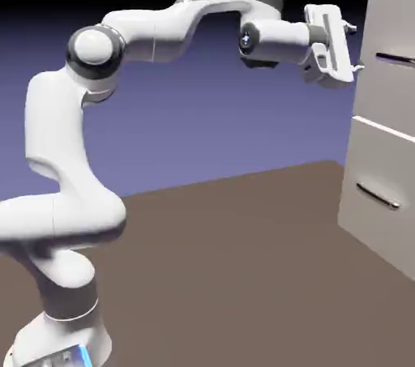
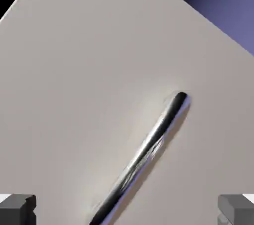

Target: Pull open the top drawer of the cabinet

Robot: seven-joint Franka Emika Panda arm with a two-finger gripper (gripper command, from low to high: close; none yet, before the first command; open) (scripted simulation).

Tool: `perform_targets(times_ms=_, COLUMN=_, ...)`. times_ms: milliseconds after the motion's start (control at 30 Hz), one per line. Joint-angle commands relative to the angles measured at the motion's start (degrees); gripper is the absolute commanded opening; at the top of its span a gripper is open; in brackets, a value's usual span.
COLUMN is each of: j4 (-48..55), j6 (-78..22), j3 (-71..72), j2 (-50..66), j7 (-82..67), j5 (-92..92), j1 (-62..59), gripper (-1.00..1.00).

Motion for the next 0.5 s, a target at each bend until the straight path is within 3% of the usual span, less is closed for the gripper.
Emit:
perform_targets(times_ms=0, j4=1.4, j6=0.0, j3=2.0, j2=0.0, j7=-0.4, j5=2.3, j1=-2.1, gripper=0.00)
perform_targets(times_ms=467, j4=19.0, j6=0.5, j3=25.4, j2=-1.2, j7=-3.2, j5=27.2, j1=-27.5, gripper=0.00)
